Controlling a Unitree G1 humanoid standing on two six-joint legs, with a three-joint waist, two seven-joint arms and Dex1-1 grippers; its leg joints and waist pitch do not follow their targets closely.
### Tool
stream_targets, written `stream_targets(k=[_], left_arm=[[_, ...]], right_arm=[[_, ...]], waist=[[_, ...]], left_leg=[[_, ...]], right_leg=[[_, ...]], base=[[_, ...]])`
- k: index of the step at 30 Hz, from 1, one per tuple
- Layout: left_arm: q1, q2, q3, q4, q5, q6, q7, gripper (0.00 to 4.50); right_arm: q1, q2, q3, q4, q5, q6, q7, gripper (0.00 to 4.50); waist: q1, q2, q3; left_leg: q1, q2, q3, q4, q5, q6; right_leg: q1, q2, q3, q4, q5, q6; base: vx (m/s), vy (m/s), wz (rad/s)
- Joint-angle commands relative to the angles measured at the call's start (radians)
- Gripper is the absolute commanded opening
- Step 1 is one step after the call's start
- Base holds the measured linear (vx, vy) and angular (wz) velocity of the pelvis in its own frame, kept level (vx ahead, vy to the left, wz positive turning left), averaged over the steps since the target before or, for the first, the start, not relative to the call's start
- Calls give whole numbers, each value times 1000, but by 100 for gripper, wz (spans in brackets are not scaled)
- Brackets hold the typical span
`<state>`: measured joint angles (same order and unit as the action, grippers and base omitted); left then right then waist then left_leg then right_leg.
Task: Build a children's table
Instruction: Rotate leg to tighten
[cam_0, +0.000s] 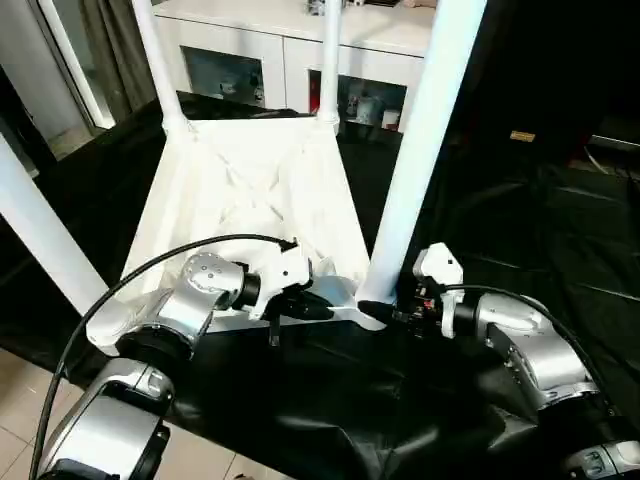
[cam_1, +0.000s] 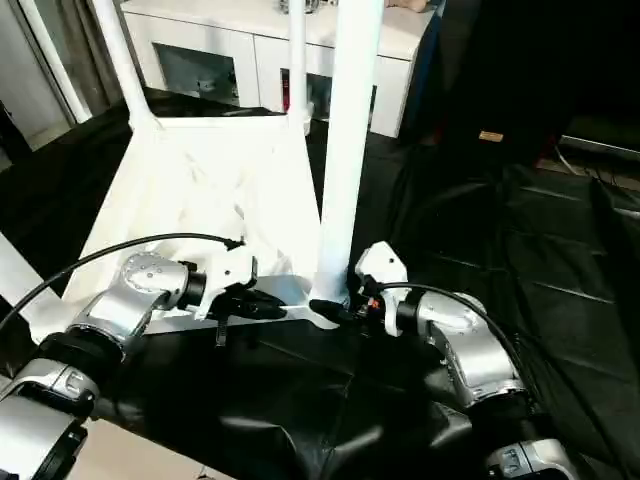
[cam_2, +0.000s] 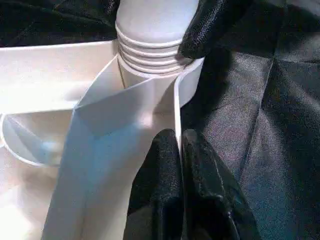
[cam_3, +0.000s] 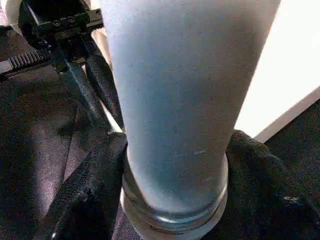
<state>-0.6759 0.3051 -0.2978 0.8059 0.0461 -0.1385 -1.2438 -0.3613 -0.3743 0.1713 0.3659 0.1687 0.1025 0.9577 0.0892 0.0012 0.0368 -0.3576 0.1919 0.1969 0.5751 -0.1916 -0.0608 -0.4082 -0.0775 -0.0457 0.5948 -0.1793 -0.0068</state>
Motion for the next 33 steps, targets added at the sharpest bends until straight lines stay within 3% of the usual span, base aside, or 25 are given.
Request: stream_targets(k=[1, 4, 6, 8, 11, 13, 14, 15, 16, 18, 19, 20, 21, 25, 29, 30, 31, 33], left_arm=[[20, -10, -14, -7, 1, 0, -21, 0], [21, -9, -14, -3, 14, 29, 15, 0], [1, -34, -1, 42, 44, 54, 141, 0], [-11, -62, 2, 66, 64, 83, 230, 0], [-34, -117, 5, 106, 87, 132, 357, 0], [-46, -141, 8, 125, 91, 155, 405, 0], [-70, -195, 10, 167, 101, 188, 510, 0], [-77, -211, 5, 178, 108, 193, 534, 0], [-80, -217, 4, 183, 112, 195, 543, 0], [-94, -248, -6, 202, 132, 201, 583, 0], [-97, -253, -11, 207, 139, 194, 584, 0], [-99, -255, -16, 210, 145, 189, 583, 0], [-99, -255, -16, 210, 146, 183, 579, 0], [-93, -236, -23, 193, 143, 130, 523, 0], [-84, -201, -21, 175, 131, 90, 447, 0], [-80, -188, -18, 168, 124, 88, 419, 0], [-74, -171, -19, 161, 118, 60, 381, 0], [-61, -142, -21, 143, 98, 23, 294, 0]], right_arm=[[-9, -13, -6, 16, 0, 3, 6, 265], [-4, 5, -16, 26, 3, 6, -22, 265], [-19, 54, -63, 83, -21, 0, -180, 265], [-20, 93, -93, 108, -33, -1, -291, 265], [-16, 163, -126, 132, -61, 17, -476, 264], [-13, 192, -136, 137, -77, 30, -555, 264], [-6, 262, -151, 146, -97, 48, -696, 264], [-3, 281, -141, 146, -106, 50, -715, 264], [-2, 288, -135, 146, -112, 49, -722, 264], [5, 324, -83, 150, -156, 42, -741, 264], [5, 335, -79, 156, -156, 28, -746, 264], [6, 342, -78, 161, -154, 18, -749, 299], [8, 346, -79, 159, -149, 7, -746, 334], [15, 333, -94, 126, -120, -26, -700, 356], [9, 268, -99, 71, -82, -16, -571, 368], [10, 230, -93, 51, -73, -11, -509, 368], [12, 188, -86, 30, -62, -10, -440, 368], [14, 114, -71, -2, -48, -7, -326, 368]], waist=[[-3, -9, -57], [-4, -9, -57], [-7, -10, -54], [-17, -12, -49], [-27, -13, -47], [-35, -13, -47], [-38, -1, -47], [-37, -5, -49], [-38, -7, -50], [-37, -1, -50], [-38, 2, -49], [-39, -1, -49], [-38, 8, -49], [-44, 5, -49], [-54, 2, -49], [-53, 4, -50], [-54, 0, -51], [-51, 1, -51]], left_leg=[[6, 39, -11, -54, -146, 66], [6, 39, -11, -54, -145, 66], [6, 38, -12, -56, -158, 59], [10, 34, -14, -62, -213, 21], [13, 32, -19, -66, -257, -1], [13, 30, -19, -67, -262, -2], [15, 31, -18, -67, -263, -5], [19, 31, -19, -67, -263, -9], [15, 29, -20, -68, -259, -6], [21, 30, -17, -66, -269, 2], [20, 28, -16, -66, -281, 7], [13, 27, -19, -68, -283, 12], [15, 28, -21, -69, -289, 13], [10, 30, -24, -74, -324, 13], [7, 30, -24, -72, -318, 30], [8, 30, -23, -70, -314, 31], [2, 28, -23, -68, -296, 40], [3, 29, -19, -63, -272, 60]], right_leg=[[56, -60, 37, -55, -103, -242], [55, -60, 37, -54, -102, -243], [53, -61, 37, -59, -130, -239], [49, -61, 37, -74, -256, -207], [47, -63, 37, -85, -360, -171], [44, -58, 39, -88, -360, -159], [38, -59, 42, -87, -345, -162], [39, -57, 40, -89, -338, -161], [44, -56, 40, -86, -313, -164], [39, -54, 41, -88, -285, -171], [39, -54, 42, -91, -282, -174], [46, -57, 42, -89, -297, -170], [44, -58, 41, -91, -315, -163], [47, -57, 39, -94, -336, -149], [48, -56, 40, -93, -330, -156], [47, -57, 40, -93, -321, -162], [55, -57, 39, -90, -300, -168], [53, -57, 40, -88, -259, -181]], base=[[0, 0, 0], [0, 0, 0], [0, 0, 0], [0, 0, 0], [0, 0, 0], [0, 0, 0], [0, 0, 0], [0, 0, 0], [0, 0, 0], [0, 0, 0], [0, 0, 0], [0, 0, 0], [0, 0, 0], [0, 0, 0], [0, 0, 0], [0, 0, 0], [0, 0, 0], [0, 0, 0]])
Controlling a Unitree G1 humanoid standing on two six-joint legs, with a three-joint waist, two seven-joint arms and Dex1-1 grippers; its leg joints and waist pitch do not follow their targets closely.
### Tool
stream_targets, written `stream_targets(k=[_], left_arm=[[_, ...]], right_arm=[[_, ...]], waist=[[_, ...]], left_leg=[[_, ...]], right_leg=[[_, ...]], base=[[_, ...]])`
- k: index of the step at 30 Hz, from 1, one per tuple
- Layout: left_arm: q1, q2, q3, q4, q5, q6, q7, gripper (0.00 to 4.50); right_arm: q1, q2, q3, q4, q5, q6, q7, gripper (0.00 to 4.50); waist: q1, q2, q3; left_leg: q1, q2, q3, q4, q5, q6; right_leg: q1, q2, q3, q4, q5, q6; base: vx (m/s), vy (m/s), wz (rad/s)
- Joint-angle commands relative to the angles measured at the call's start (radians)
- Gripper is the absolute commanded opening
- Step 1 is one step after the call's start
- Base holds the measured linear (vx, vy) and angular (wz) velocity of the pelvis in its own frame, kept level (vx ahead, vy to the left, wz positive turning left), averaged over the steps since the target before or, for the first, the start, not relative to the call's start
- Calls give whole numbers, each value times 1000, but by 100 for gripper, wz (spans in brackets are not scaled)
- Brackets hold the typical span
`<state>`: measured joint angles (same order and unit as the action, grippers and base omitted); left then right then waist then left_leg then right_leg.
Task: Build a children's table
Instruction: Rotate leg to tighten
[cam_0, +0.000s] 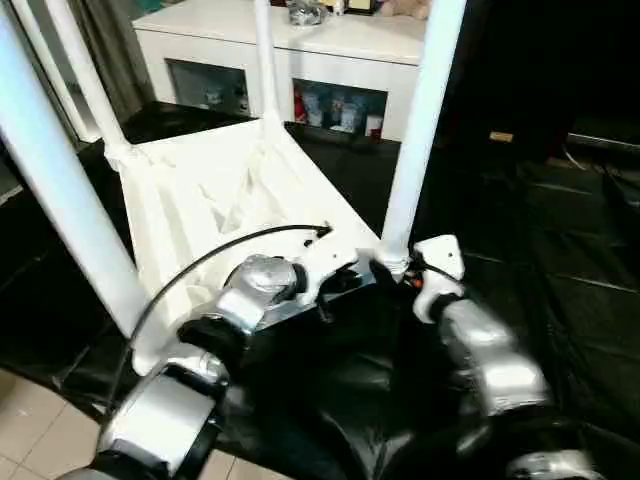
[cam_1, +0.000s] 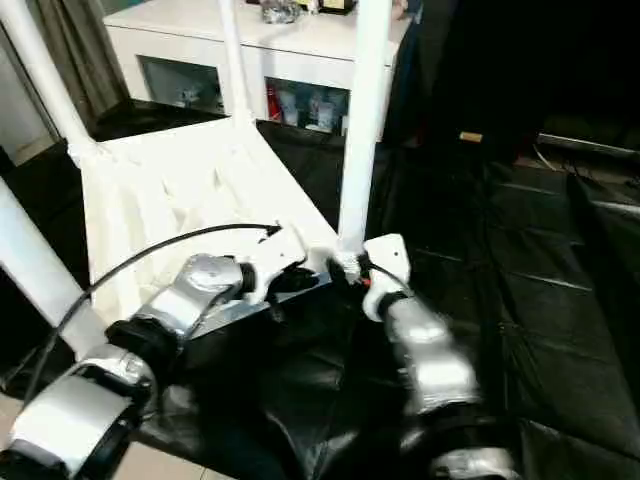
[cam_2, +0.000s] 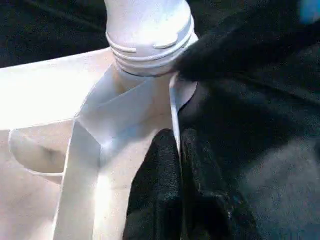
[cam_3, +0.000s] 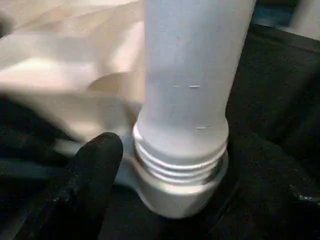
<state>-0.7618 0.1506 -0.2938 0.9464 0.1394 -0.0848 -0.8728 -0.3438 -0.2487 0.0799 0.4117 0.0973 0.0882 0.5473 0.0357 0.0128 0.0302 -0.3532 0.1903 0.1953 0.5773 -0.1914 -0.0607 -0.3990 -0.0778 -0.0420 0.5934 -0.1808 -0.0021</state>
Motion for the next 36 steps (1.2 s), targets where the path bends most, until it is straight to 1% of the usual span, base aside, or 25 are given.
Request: stream_targets(k=[1, 2, 3, 4, 5, 7, 8, 9, 10, 12, 13, 14, 15, 16, 17, 20, 23, 25, 26, 34, 36], left_arm=[[25, 13, -25, 2, 5, -31, -77, 0], [37, 33, -27, -17, -14, -48, -146, 0], [45, 44, -28, -31, -28, -54, -188, 0], [45, 44, -28, -31, -28, -54, -188, 0], [68, 79, -37, -75, -62, -73, -307, 0], [82, 99, -40, -105, -84, -73, -373, 0], [88, 106, -37, -120, -97, -64, -396, 0], [95, 117, -34, -136, -108, -48, -419, 0], [95, 117, -34, -136, -108, -48, -419, 0], [97, 121, -30, -138, -110, -49, -430, 0], [98, 122, -29, -138, -111, -49, -433, 0], [96, 124, -23, -133, -112, -54, -433, 0], [96, 124, -23, -133, -112, -54, -433, 0], [96, 125, -20, -135, -113, -52, -435, 0], [94, 126, -18, -132, -111, -55, -431, 0], [93, 130, -16, -134, -110, -54, -432, 0], [93, 131, -15, -136, -110, -53, -431, 0], [93, 132, -14, -138, -111, -51, -432, 0], [93, 132, -13, -138, -110, -50, -431, 0], [97, 135, -8, -134, -112, -46, -432, 0], [86, 126, -5, -103, -81, -28, -343, 0]], right_arm=[[-3, -12, 20, -48, 24, 7, 84, 368], [0, -52, 26, -66, 36, 8, 150, 368], [2, -70, 28, -76, 44, 11, 185, 368], [2, -70, 28, -76, 44, 11, 185, 368], [7, -114, 36, -100, 69, 23, 279, 368], [9, -138, 47, -111, 80, 31, 335, 368], [11, -147, 54, -117, 86, 39, 359, 368], [19, -161, 74, -133, 97, 54, 403, 368], [19, -161, 74, -133, 97, 54, 403, 368], [23, -170, 91, -138, 95, 58, 427, 368], [25, -173, 98, -140, 93, 59, 438, 368], [26, -179, 119, -130, 74, 51, 453, 368], [26, -179, 119, -130, 74, 51, 453, 368], [25, -182, 125, -127, 68, 48, 460, 368], [21, -180, 124, -121, 67, 49, 459, 344], [16, -178, 120, -116, 69, 53, 466, 331], [15, -178, 119, -116, 72, 56, 467, 294], [13, -179, 118, -117, 77, 60, 469, 289], [12, -179, 116, -118, 82, 61, 468, 275], [18, -170, 110, -122, 96, 64, 472, 272], [15, -142, 89, -94, 85, 83, 395, 272]], waist=[[3, -12, -46], [5, -11, -47], [4, -10, -48], [6, -9, -51], [7, -7, -51], [13, -5, -51], [16, -4, -50], [23, -3, -48], [26, -3, -48], [30, -4, -47], [30, -5, -46], [30, -7, -44], [30, -6, -44], [30, -8, -44], [29, -9, -45], [29, -8, -46], [29, -8, -47], [30, -9, -46], [30, -9, -46], [30, -10, -47], [28, -9, -46]], left_leg=[[-5, 31, -17, -64, -251, 70], [-4, 32, -17, -63, -234, 77], [-6, 33, -16, -62, -223, 79], [-5, 36, -17, -60, -196, 85], [-3, 38, -16, -59, -187, 94], [-2, 42, -13, -58, -174, 103], [-2, 43, -12, -58, -172, 103], [1, 46, -10, -60, -184, 96], [2, 47, -10, -60, -187, 92], [2, 46, -9, -62, -201, 80], [2, 45, -9, -62, -213, 70], [1, 44, -10, -64, -224, 62], [2, 44, -11, -64, -227, 58], [2, 43, -11, -64, -228, 53], [1, 42, -12, -64, -222, 52], [1, 41, -11, -62, -201, 56], [-1, 41, -11, -61, -191, 62], [-1, 41, -11, -61, -194, 63], [-1, 41, -11, -61, -196, 62], [-1, 41, -11, -61, -187, 63], [-1, 41, -11, -61, -191, 62]], right_leg=[[49, -59, 36, -82, -236, -195], [48, -60, 35, -80, -219, -205], [48, -60, 36, -78, -205, -211], [50, -60, 35, -72, -156, -229], [50, -58, 34, -67, -118, -250], [48, -56, 34, -61, -76, -273], [48, -55, 33, -59, -68, -276], [47, -57, 32, -59, -83, -280], [47, -57, 32, -59, -90, -279], [45, -58, 33, -61, -120, -271], [45, -59, 33, -63, -146, -263], [44, -61, 34, -67, -177, -253], [44, -62, 34, -68, -187, -248], [44, -62, 35, -70, -198, -241], [45, -62, 35, -69, -196, -237], [45, -61, 35, -67, -172, -238], [46, -60, 34, -64, -152, -243], [46, -60, 34, -65, -160, -242], [46, -61, 34, -66, -169, -240], [46, -60, 34, -65, -161, -240], [45, -60, 34, -65, -165, -242]], base=[[0, 0, 0], [0, 0, 0], [0, 0, 0], [0, 0, 0], [0, 0, 0], [0, 0, 0], [0, 0, 0], [0, 0, 0], [0, 0, 0], [0, 0, 0], [0, 0, 0], [0, 0, 0], [0, 0, 0], [0, 0, 0], [0, 0, 0], [0, 0, 0], [0, 0, 0], [0, 0, 0], [0, 0, 0], [0, 0, 0], [0, 0, 0]])
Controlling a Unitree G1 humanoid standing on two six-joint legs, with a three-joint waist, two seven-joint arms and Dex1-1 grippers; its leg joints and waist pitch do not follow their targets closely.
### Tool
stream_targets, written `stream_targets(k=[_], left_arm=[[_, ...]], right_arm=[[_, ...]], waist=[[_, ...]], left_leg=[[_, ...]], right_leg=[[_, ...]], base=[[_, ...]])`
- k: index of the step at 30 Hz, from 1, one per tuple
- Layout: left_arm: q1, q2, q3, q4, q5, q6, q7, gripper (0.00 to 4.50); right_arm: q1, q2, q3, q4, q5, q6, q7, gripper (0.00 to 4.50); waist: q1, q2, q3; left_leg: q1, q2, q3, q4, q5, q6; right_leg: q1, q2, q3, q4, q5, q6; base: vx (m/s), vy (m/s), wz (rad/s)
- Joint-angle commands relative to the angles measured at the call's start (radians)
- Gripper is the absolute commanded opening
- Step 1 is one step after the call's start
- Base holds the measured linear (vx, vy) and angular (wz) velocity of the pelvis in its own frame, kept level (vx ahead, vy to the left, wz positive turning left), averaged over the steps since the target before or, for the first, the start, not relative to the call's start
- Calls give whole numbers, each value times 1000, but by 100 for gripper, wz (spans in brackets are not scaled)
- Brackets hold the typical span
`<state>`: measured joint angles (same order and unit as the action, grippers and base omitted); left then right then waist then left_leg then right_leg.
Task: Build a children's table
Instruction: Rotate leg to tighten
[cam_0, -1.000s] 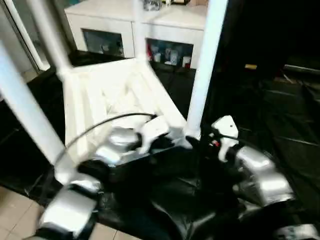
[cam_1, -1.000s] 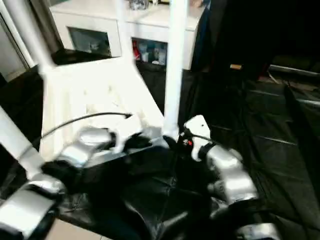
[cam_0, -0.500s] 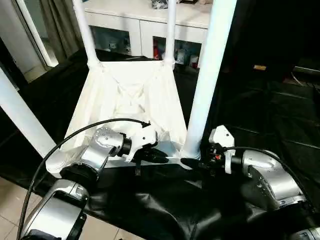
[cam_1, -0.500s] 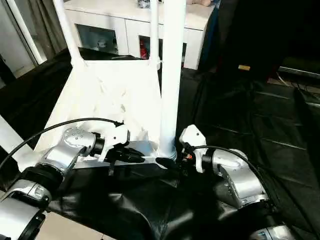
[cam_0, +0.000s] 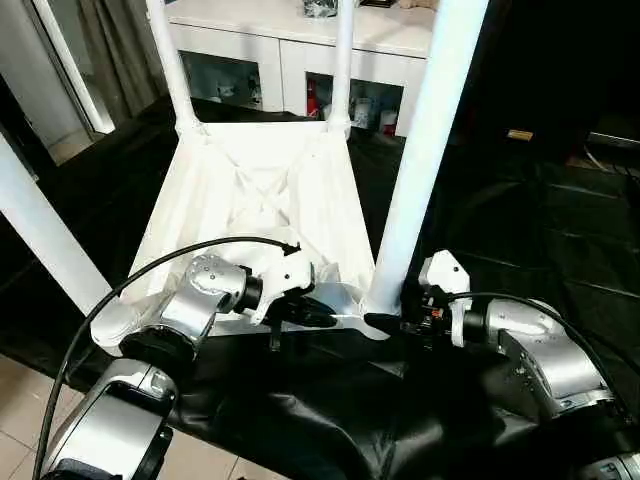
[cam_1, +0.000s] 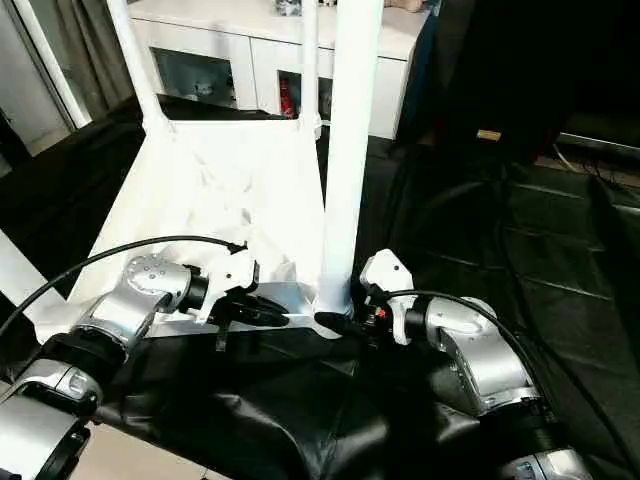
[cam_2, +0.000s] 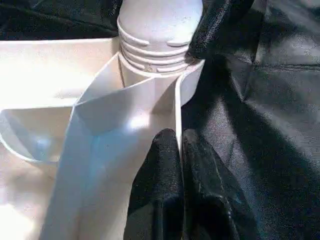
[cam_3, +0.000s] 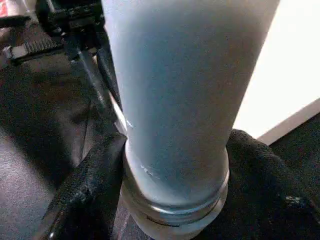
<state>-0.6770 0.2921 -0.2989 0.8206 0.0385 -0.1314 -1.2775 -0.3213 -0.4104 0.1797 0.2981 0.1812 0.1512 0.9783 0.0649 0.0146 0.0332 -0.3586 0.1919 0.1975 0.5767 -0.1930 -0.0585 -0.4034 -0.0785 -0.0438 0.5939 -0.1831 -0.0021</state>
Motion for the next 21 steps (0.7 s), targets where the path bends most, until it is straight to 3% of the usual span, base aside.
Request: stream_targets(k=[1, 5, 6, 7, 8, 9, 10, 12, 15, 16, 18, 21], left_arm=[[1, -15, 1, 23, 20, 19, 62, 0], [-29, -53, 7, 85, 67, 63, 239, 0], [-50, -95, 10, 125, 87, 115, 349, 0], [-60, -112, 11, 139, 93, 137, 392, 0], [-71, -133, 14, 157, 100, 156, 446, 0], [-83, -154, 15, 174, 105, 169, 492, 0], [-93, -171, 13, 188, 110, 178, 527, 0], [-103, -189, 11, 201, 116, 181, 560, 0], [-117, -220, 3, 216, 126, 168, 574, 0], [-121, -227, 1, 221, 129, 163, 570, 0], [-119, -223, -4, 216, 132, 139, 543, 0], [-113, -209, -14, 205, 133, 98, 494, 0]], right_arm=[[-8, 20, -11, 20, 1, 20, -36, 272], [-28, 105, -66, 122, -42, 30, -275, 272], [-32, 185, -110, 169, -62, 30, -467, 272], [-31, 214, -123, 177, -69, 31, -532, 272], [-28, 244, -129, 181, -80, 32, -595, 272], [-25, 269, -126, 180, -98, 30, -647, 272], [-23, 289, -117, 177, -117, 27, -681, 272], [-23, 309, -106, 174, -131, 27, -702, 272], [-31, 338, -83, 184, -147, 7, -711, 272], [-33, 345, -80, 190, -149, -8, -710, 272], [-28, 352, -104, 174, -117, -27, -680, 341], [-27, 335, -118, 151, -97, -41, -655, 343]], waist=[[-2, -11, -49], [-15, -14, -41], [-22, -13, -38], [-25, -12, -38], [-30, -18, -38], [-32, -18, -38], [-34, -15, -37], [-34, -14, -39], [-31, -7, -42], [-33, -9, -43], [-33, -8, -43], [-31, -7, -43]], left_leg=[[5, 39, -13, -61, -196, 57], [11, 35, -18, -68, -272, 16], [11, 33, -21, -71, -290, -8], [13, 31, -23, -72, -310, -17], [14, 30, -27, -74, -321, -24], [13, 29, -26, -74, -322, -22], [19, 30, -25, -74, -340, -16], [18, 29, -26, -75, -344, -9], [15, 32, -26, -78, -328, 0], [13, 32, -24, -77, -323, 2], [12, 31, -23, -77, -319, 9], [13, 33, -22, -77, -318, 23]], right_leg=[[48, -60, 35, -68, -175, -240], [40, -60, 36, -85, -350, -196], [34, -62, 36, -89, -403, -178], [32, -62, 34, -91, -437, -166], [35, -62, 32, -98, -476, -142], [34, -60, 34, -100, -480, -134], [25, -59, 36, -105, -486, -130], [28, -59, 36, -107, -473, -126], [34, -57, 38, -99, -372, -149], [35, -56, 38, -97, -337, -160], [39, -57, 37, -96, -311, -172], [41, -59, 38, -96, -300, -182]], base=[[0, 0, 0], [0, 0, 0], [0, 0, 0], [0, 0, 0], [0, 0, 0], [0, 0, 0], [0, 0, 0], [0, 0, 0], [0, 0, 0], [0, 0, 0], [0, 0, 0], [0, 0, 0]])
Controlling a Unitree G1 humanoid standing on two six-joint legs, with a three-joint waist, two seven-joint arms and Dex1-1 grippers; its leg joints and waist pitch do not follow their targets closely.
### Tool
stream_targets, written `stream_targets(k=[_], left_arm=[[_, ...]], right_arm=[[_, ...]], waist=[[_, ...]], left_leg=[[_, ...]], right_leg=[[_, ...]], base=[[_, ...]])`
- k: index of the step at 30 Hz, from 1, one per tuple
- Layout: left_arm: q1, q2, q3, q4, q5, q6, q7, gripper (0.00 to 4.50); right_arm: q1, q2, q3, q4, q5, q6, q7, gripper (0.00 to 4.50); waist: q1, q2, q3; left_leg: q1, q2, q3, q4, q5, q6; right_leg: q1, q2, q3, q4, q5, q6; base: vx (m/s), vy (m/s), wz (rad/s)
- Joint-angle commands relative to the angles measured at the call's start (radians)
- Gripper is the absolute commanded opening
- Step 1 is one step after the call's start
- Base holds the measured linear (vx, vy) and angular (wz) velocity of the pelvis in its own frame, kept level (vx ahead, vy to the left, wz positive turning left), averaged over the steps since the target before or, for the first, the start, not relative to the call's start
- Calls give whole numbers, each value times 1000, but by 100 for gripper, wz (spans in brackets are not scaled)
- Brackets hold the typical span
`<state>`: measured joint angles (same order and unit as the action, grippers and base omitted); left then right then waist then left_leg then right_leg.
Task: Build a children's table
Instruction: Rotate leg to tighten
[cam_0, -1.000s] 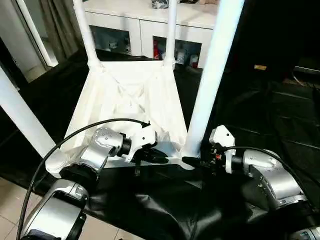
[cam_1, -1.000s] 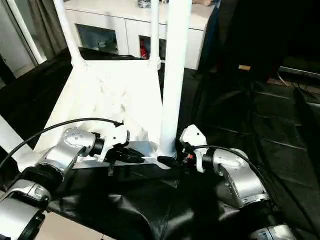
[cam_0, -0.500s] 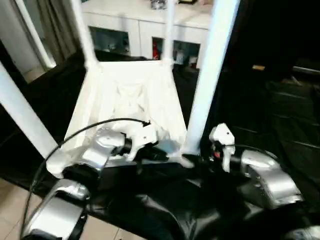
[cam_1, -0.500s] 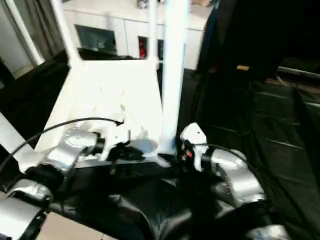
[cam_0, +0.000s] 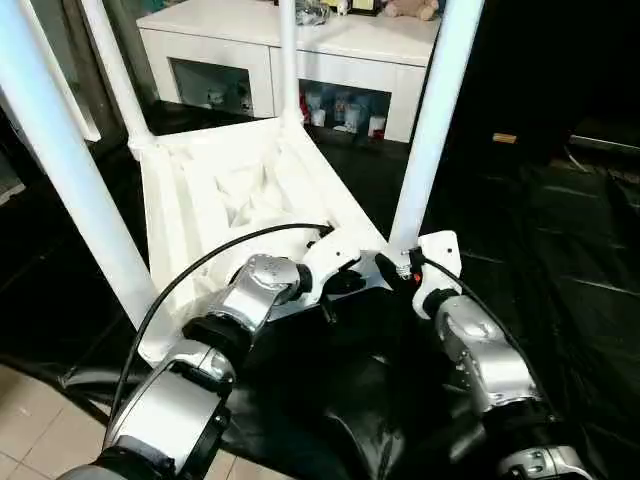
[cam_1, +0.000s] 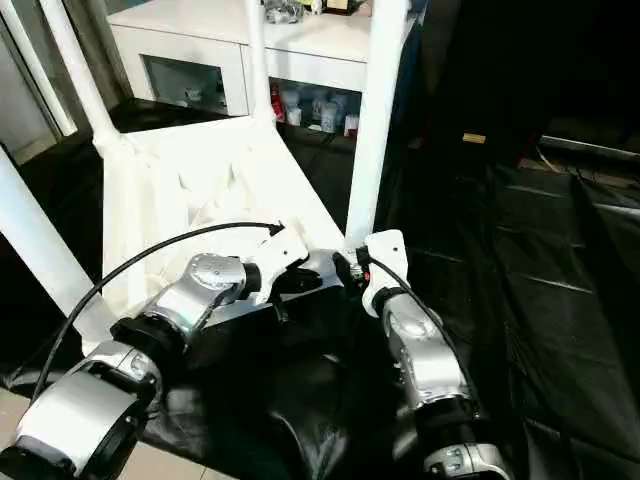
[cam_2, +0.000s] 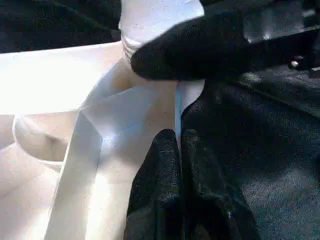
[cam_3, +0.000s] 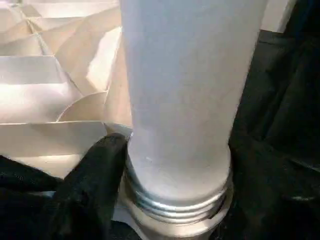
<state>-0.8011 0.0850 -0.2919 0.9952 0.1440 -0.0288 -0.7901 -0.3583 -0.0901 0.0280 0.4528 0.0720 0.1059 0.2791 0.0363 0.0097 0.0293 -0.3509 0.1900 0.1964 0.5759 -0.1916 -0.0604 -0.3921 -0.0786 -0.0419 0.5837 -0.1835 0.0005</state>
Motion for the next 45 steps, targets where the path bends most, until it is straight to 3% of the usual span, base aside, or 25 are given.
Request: stream_targets(k=[1, 2, 4, 5, 8, 11, 14, 17, 22, 31, 32, 38, 40, 41, 44, 45], left_arm=[[11, 3, -19, 29, 24, 5, 2, 0], [12, 9, -20, 27, 22, 6, -7, 0], [23, 36, -27, 5, 16, -13, -64, 0], [30, 49, -30, -4, 15, -39, -97, 0], [64, 102, -44, -56, -10, -118, -252, 0], [111, 164, -60, -148, -62, -121, -441, 0], [130, 194, -63, -189, -79, -103, -502, 0], [139, 207, -51, -208, -93, -98, -519, 0], [144, 214, -43, -211, -96, -100, -520, 0], [151, 221, -40, -226, -97, -82, -529, 0], [152, 221, -42, -226, -95, -81, -529, 0], [160, 227, -44, -238, -94, -70, -529, 0], [161, 225, -44, -235, -85, -54, -508, 0], [136, 193, -27, -190, -65, -13, -397, 0], [113, 161, -18, -154, -46, 9, -303, 0], [108, 154, -16, -147, -42, 13, -281, 0]], right_arm=[[8, 3, 33, -11, 19, 1, 63, 353], [6, -8, 33, -19, 26, 1, 85, 382], [3, -59, 47, -59, 57, 31, 197, 387], [5, -92, 63, -79, 61, 36, 256, 387], [25, -209, 117, -139, 69, 33, 467, 387], [39, -285, 131, -168, 89, 32, 594, 387], [46, -317, 143, -185, 100, 38, 653, 387], [52, -342, 159, -207, 113, 56, 699, 387], [51, -335, 157, -214, 132, 65, 730, 387], [51, -330, 161, -205, 141, 75, 749, 308], [53, -330, 161, -206, 145, 78, 751, 305], [50, -314, 155, -195, 141, 85, 729, 264], [45, -291, 143, -168, 120, 70, 668, 264], [32, -216, 99, -100, 80, 40, 479, 263], [28, -153, 66, -64, 65, 47, 338, 262], [28, -141, 59, -59, 63, 50, 311, 262]], waist=[[-4, -6, -40], [-2, -5, -40], [-2, -6, -42], [-2, -4, -42], [4, -6, -51], [6, -4, -51], [19, 0, -52], [31, 0, -48], [32, -3, -46], [31, -4, -50], [31, -9, -50], [32, -1, -51], [29, -3, -51], [24, 0, -48], [10, -5, -37], [4, -7, -35]], left_leg=[[2, 34, -22, -76, -313, 25], [3, 35, -22, -76, -305, 28], [1, 35, -23, -75, -295, 37], [-1, 36, -20, -73, -280, 47], [-9, 36, -18, -61, -189, 87], [-10, 38, -13, -57, -143, 119], [-1, 47, -10, -56, -138, 113], [4, 50, -7, -58, -165, 100], [-1, 47, -10, -62, -186, 69], [-4, 44, -9, -56, -131, 86], [-3, 44, -9, -56, -133, 87], [-4, 44, -10, -54, -125, 87], [-4, 42, -9, -54, -126, 84], [-4, 43, -9, -55, -147, 75], [-1, 34, -14, -64, -244, 17], [2, 34, -19, -68, -278, -1]], right_leg=[[33, -60, 35, -84, -304, -181], [34, -60, 35, -83, -298, -184], [40, -60, 34, -81, -284, -188], [37, -61, 35, -79, -256, -197], [50, -61, 36, -62, -109, -227], [50, -63, 34, -52, -30, -268], [44, -56, 29, -44, -5, -295], [38, -57, 31, -46, -41, -294], [41, -62, 32, -53, -124, -262], [43, -60, 31, -44, -57, -270], [43, -60, 31, -45, -63, -269], [44, -60, 31, -43, -66, -267], [42, -60, 31, -44, -64, -269], [37, -61, 32, -47, -94, -269], [32, -62, 32, -68, -290, -226], [31, -62, 31, -76, -380, -193]], base=[[0, 0, 0], [0, 0, 0], [0, 0, 0], [0, 0, 0], [0, 0, 0], [0, 0, 0], [0, 0, 0], [0, 0, 0], [0, 0, 0], [0, 0, 0], [0, 0, 0], [0, 0, 0], [0, 0, 0], [0, 0, 0], [0, 0, 0], [-52, -1, -5]])
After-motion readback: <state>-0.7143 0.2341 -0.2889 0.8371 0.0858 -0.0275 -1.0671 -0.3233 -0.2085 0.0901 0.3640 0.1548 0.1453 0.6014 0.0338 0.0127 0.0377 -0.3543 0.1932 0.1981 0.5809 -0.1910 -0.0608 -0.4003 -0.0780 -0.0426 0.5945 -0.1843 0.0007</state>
